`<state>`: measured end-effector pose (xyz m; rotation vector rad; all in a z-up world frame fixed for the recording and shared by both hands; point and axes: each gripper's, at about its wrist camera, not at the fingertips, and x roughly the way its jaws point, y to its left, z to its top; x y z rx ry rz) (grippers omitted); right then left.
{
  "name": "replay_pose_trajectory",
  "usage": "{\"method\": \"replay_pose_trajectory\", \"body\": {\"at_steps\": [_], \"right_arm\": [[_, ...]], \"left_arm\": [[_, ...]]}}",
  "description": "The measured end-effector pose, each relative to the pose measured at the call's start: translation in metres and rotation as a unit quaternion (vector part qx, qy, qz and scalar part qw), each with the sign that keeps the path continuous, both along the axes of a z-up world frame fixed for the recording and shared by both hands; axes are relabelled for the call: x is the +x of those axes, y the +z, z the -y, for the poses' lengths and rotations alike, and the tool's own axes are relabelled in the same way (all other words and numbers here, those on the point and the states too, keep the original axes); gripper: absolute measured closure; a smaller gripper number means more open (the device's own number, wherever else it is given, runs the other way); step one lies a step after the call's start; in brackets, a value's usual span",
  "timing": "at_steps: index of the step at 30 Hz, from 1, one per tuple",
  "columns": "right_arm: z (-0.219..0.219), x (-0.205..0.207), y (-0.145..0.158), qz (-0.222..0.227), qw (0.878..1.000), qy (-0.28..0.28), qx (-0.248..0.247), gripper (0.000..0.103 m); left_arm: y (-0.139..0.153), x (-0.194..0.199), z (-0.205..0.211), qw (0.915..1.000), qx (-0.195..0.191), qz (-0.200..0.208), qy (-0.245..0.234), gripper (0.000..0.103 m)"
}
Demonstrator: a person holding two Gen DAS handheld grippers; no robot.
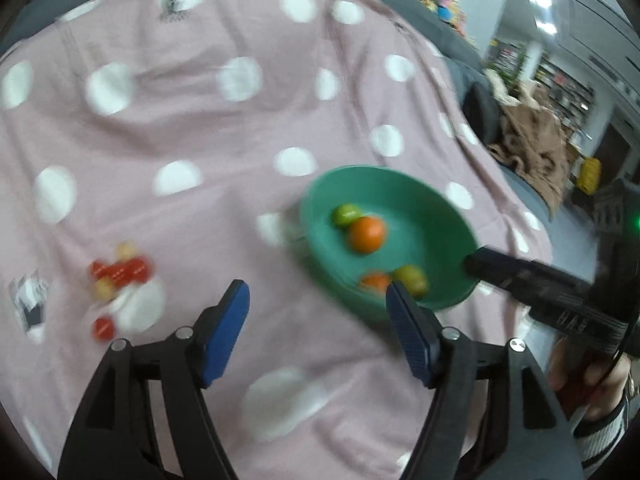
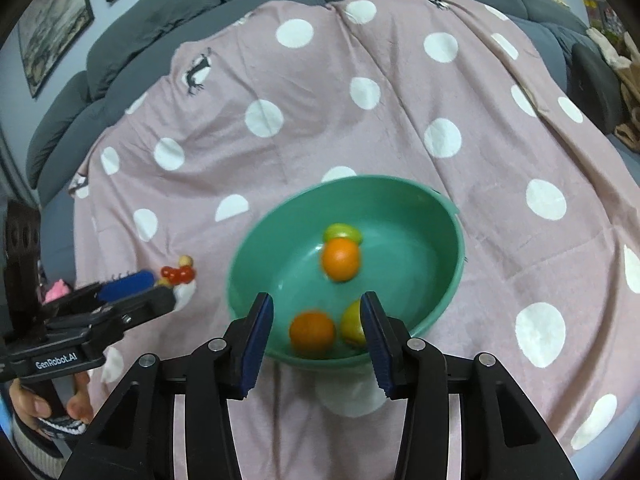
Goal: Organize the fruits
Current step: 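Carry both oranges over the green bowl and release them inside, then grasp a red cherry tomato with the left gripper while the right gripper grasps another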
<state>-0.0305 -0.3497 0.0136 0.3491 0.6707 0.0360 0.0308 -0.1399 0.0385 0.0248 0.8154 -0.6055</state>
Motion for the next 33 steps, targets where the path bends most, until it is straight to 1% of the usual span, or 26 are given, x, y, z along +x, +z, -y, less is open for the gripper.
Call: {"method": "replay_pose_trajectory", "body": {"at_steps": [4,6,10,14,17,23,27,33], "right_arm": [[-0.013,-0.003,0.005,0.013,1.000,0.027,0.004,0.057],[-0.023,-0.003,0.007,0.017,0.999,0.046,0.005,0.057],[-0.052,0.000,0.011,0.020,0.996,0.092,-0.007,0.057],[-0.083,0.007,0.009,0.010,0.991,0.132,-0.017,0.057],[-0.101,0.012,0.003,-0.001,0.988,0.154,-0.022,0.057],[-0.132,0.021,-0.010,-0.026,0.981,0.191,-0.035,0.057],[-0.145,0.030,-0.016,-0.038,0.977,0.205,-0.039,0.057],[-0.152,0.044,-0.025,-0.049,0.975,0.215,-0.035,0.057]], "left_arm": [[-0.012,-0.014,-0.056,0.9979,0.013,-0.012,0.062,0.032],[-0.019,-0.022,-0.083,0.9953,0.017,-0.023,0.093,0.032],[-0.030,-0.037,-0.133,0.9880,0.012,-0.047,0.147,0.032],[-0.039,-0.049,-0.163,0.9819,0.003,-0.064,0.179,0.032],[-0.043,-0.052,-0.173,0.9796,-0.004,-0.072,0.188,0.032],[-0.047,-0.048,-0.177,0.9798,-0.020,-0.075,0.184,0.033],[-0.050,-0.032,-0.169,0.9827,-0.019,-0.070,0.170,0.034],[-0.059,0.012,-0.152,0.9882,-0.006,-0.068,0.137,0.034]]}}
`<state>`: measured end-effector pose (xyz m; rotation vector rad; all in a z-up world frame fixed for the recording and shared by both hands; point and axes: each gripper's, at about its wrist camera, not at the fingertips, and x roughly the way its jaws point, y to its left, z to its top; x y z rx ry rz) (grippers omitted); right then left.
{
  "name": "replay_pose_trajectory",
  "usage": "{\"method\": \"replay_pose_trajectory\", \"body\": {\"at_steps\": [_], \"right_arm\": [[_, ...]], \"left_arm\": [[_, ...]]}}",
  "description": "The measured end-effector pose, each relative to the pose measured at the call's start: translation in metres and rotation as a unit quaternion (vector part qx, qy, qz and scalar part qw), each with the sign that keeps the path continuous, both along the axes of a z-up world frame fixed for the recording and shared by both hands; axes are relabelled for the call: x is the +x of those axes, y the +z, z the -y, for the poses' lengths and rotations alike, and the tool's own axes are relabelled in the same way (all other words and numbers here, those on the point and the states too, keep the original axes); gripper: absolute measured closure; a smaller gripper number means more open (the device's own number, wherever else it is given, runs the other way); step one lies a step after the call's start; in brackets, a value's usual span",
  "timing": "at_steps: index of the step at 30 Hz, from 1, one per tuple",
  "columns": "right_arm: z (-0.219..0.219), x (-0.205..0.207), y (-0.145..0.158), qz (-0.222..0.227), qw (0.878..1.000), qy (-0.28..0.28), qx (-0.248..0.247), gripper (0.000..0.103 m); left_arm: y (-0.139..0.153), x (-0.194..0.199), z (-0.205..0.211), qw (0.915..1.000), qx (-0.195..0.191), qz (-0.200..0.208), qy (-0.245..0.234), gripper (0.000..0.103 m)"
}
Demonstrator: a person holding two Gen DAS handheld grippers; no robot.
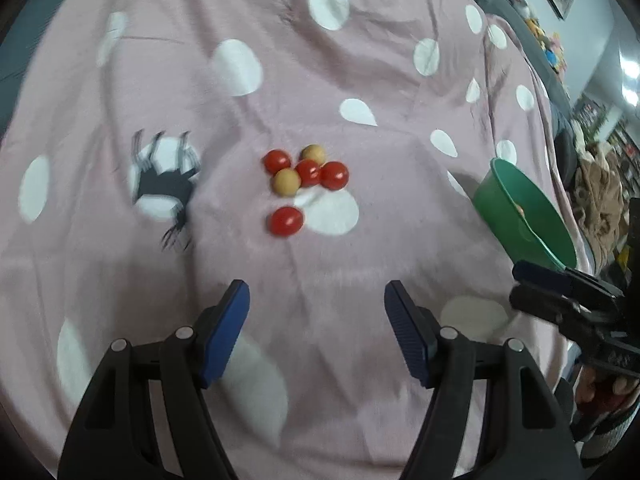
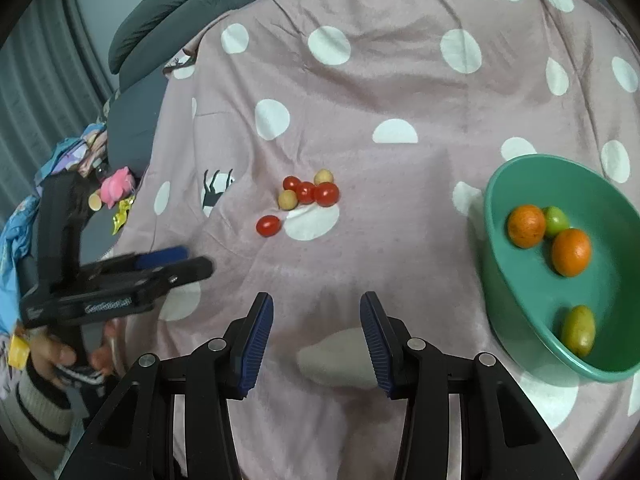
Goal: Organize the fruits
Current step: 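Grasp a red cherry tomato with the left gripper while the right gripper grasps another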
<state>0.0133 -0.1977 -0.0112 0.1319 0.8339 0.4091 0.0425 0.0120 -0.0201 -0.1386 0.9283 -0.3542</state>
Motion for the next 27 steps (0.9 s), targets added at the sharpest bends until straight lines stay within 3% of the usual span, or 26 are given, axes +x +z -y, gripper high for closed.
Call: {"method": "replay_pose_trajectory", "body": {"at_steps": [8,12,15,18,21,27], "right_arm": [[0.002,0.017,-0.014,-0.016,1.000,0.001,0.010,0.057],[0.003,0.027,-0.020,-0.022,1.000,0.001,0.013,0.057],[0.004,0.035,-0.023,-0.024,1.000,0.003,0.020,0.057],[0.002,0.043,-0.024,-0.025,0.999,0.006,0.025,0.057],[-0.003,0.052,-0.026,-0.027,0.999,0.012,0.027,0.057],[-0.016,0.078,-0.030,-0.034,0.999,0.026,0.028,0.057]], "left_arm": [[-0.023,0.061,0.019,0.9986,0.039,-0.027,-0.025,0.042],[-0.029,0.073,0.026,0.9966,0.073,-0.025,-0.030,0.056],[-0.036,0.078,0.028,0.9941,0.102,-0.025,-0.029,0.058],[-0.043,0.081,0.027,0.9928,0.110,-0.033,-0.034,0.070],[-0.044,0.082,0.021,0.9934,0.105,-0.033,-0.033,0.077],[-0.035,0.084,0.003,0.9969,0.075,-0.023,-0.013,0.077]]}}
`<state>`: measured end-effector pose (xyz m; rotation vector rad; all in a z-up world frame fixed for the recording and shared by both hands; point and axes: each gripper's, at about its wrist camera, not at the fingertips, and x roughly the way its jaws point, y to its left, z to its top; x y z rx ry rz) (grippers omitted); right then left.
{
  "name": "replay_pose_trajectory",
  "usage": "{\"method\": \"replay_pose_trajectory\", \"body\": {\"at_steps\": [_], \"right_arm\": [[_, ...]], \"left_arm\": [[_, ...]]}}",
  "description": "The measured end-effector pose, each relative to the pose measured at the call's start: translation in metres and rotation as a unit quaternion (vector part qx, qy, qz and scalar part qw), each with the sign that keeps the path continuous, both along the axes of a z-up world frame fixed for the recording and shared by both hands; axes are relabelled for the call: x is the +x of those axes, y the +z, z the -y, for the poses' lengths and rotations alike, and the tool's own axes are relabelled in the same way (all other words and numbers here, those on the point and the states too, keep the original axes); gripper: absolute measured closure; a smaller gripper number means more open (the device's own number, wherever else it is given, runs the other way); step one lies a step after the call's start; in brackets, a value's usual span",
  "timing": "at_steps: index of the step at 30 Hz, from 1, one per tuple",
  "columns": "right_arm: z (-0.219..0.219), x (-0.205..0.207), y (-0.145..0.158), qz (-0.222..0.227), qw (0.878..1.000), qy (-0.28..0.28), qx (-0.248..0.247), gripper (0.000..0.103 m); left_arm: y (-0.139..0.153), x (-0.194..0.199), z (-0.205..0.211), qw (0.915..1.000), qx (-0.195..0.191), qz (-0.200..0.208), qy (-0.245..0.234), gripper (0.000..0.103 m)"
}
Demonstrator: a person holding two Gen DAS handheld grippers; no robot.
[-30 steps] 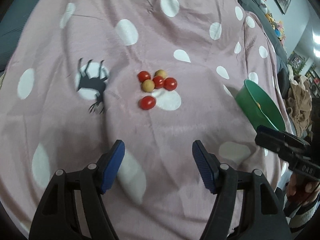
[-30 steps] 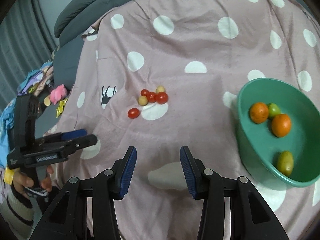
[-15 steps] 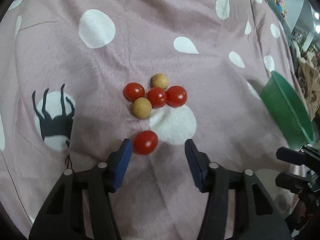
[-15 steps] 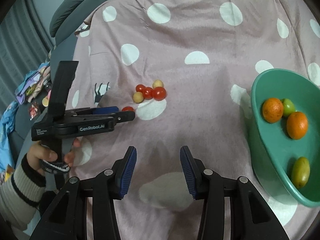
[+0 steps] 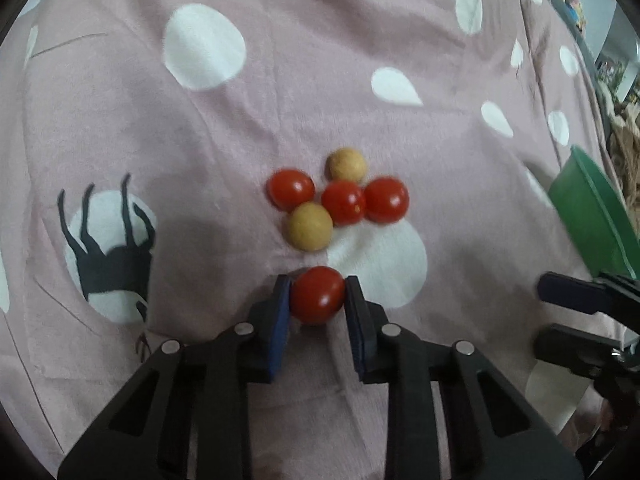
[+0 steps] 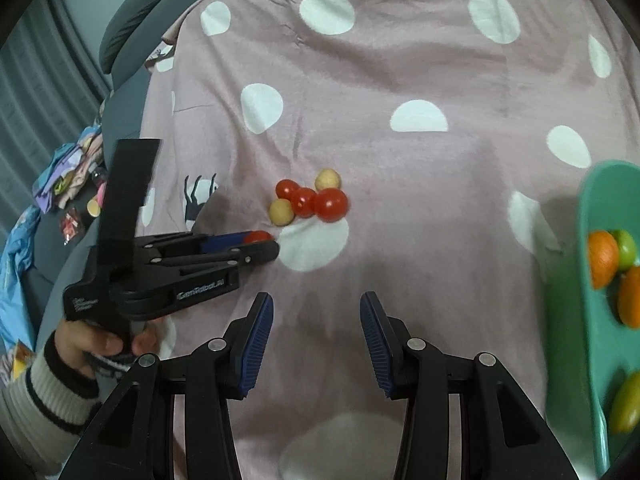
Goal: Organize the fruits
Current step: 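Grasp a red cherry tomato with the left gripper while the right gripper grasps another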
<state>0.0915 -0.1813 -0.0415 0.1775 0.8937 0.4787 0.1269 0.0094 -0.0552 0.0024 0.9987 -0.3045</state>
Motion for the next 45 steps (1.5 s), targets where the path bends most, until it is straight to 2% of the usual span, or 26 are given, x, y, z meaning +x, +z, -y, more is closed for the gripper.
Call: {"method": "replay_pose_trajectory", "body": {"at_steps": [6,10,12,15,18,22,27,30,31,38,45], "right_arm": [[-0.016,0.045,0.002,-0.002,1.000,0.003,0.003,0.057],[-0.028,0.076,-0.013,-0.029,0.999,-0.003,-0.022,0.057],[-0.033,0.089,-0.022,-0.052,0.998,-0.003,-0.032,0.057],[-0.035,0.100,-0.022,-0.078,0.997,0.008,-0.004,0.057],[-0.039,0.106,-0.015,-0.055,0.997,-0.006,-0.047,0.057],[-0.044,0.114,-0.013,-0.060,0.997,0.004,-0.049,0.057],[-0.056,0.118,-0.008,-0.039,0.996,0.015,-0.077,0.057],[-0.063,0.116,-0.004,-0.027,0.995,0.022,-0.097,0.070],[-0.063,0.115,-0.003,-0.026,0.995,0.022,-0.098,0.070],[-0.052,0.100,0.016,-0.027,0.997,0.014,-0.074,0.071],[-0.035,0.053,0.046,-0.003,0.999,0.015,-0.043,0.071]], "left_arm": [[0.009,0.008,-0.027,0.9992,-0.005,0.012,0.038,0.077],[0.013,0.009,-0.038,0.9986,-0.006,0.017,0.050,0.078],[0.014,0.010,-0.043,0.9983,-0.020,0.015,0.053,0.077],[0.014,0.010,-0.044,0.9985,-0.016,0.018,0.049,0.077],[0.014,0.009,-0.044,0.9985,-0.020,0.018,0.047,0.077],[0.012,0.013,-0.038,0.9986,-0.021,0.018,0.046,0.077],[0.010,0.018,-0.029,0.9988,-0.015,0.016,0.043,0.077],[0.009,0.022,-0.024,0.9990,-0.014,0.015,0.041,0.077],[0.009,0.022,-0.022,0.9990,-0.014,0.014,0.041,0.077],[0.017,0.016,-0.015,0.9990,-0.017,0.023,0.033,0.077],[0.034,-0.008,-0.004,0.9987,-0.029,0.033,0.024,0.077]]}}
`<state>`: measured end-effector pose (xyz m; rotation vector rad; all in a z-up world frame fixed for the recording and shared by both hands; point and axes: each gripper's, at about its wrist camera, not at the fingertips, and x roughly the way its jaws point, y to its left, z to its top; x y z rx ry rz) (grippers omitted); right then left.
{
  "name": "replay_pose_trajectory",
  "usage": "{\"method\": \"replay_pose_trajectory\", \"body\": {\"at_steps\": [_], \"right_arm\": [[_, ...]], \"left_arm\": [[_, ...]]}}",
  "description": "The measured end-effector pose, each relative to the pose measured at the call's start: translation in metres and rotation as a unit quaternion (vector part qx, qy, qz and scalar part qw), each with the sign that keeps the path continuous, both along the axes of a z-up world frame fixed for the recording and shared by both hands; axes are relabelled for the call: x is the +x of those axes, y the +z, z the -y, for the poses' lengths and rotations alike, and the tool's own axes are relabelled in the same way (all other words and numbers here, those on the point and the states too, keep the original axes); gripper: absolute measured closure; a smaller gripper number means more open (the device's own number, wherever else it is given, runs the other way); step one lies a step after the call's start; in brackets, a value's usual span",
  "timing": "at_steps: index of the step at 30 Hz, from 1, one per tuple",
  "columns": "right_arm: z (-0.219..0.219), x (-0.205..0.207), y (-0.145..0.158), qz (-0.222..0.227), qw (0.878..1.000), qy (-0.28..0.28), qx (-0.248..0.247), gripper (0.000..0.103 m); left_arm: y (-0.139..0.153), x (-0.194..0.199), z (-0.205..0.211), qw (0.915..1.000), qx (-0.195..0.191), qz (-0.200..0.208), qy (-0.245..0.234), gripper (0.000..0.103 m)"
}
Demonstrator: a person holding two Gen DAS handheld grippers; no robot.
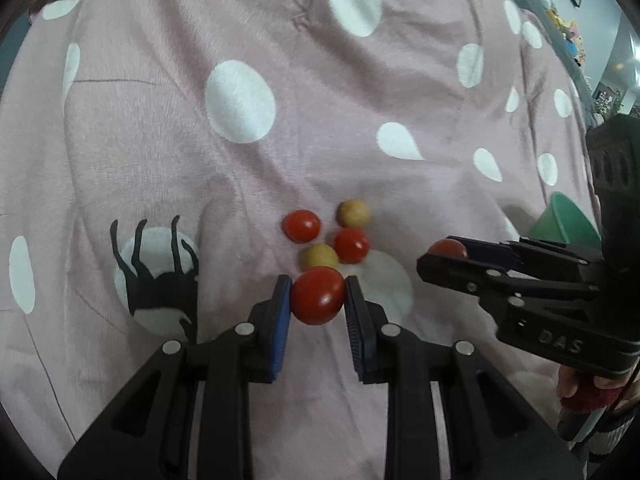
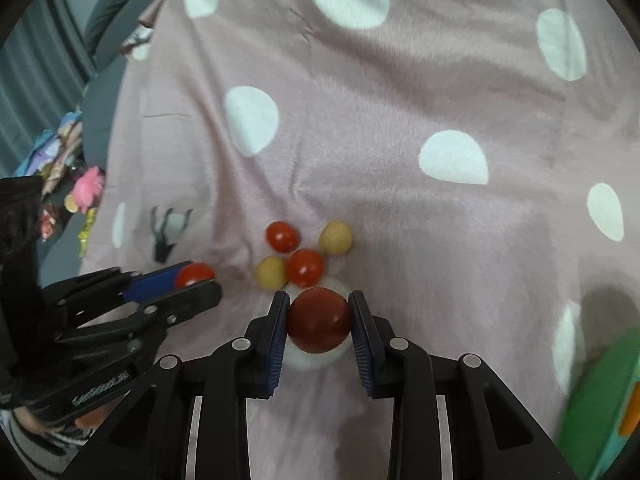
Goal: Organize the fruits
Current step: 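Grasp a red cherry tomato with the left gripper while the right gripper grasps another, then carry both red cherry tomatoes to the green bowl and release them inside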
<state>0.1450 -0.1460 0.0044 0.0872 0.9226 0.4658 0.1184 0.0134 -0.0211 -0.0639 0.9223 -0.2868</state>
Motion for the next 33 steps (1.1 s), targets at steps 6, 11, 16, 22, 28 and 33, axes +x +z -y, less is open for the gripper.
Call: {"method": "replay_pose_trajectory", "body": {"at_steps": [6,11,16,22,28,33], "right_arm": [[0.023,-0.034,-0.007,0.011,1.000,-0.002,0.024,0.071],[0.025,-0.064,-0.009,0.012,0.999,-0.005,0.035,0.071],[0.044,-0.092,-0.004,0.018,0.999,-0.017,0.043,0.071],[0.068,-0.112,0.006,0.034,0.997,-0.042,0.055,0.071],[0.098,-0.124,0.010,0.049,0.994,-0.080,0.064,0.071],[0.125,-0.132,0.013,0.061,0.989,-0.113,0.073,0.071]], "left_arm": [[0.014,-0.034,0.018,0.9999,-0.004,0.002,-0.015,0.077],[0.022,-0.062,0.035,0.9995,0.003,0.005,-0.031,0.077],[0.031,-0.081,0.053,0.9988,0.008,0.010,-0.048,0.077],[0.043,-0.092,0.075,0.9972,0.012,0.021,-0.071,0.077],[0.053,-0.092,0.101,0.9946,0.016,0.031,-0.098,0.077],[0.062,-0.086,0.128,0.9910,0.014,0.044,-0.126,0.077]]}}
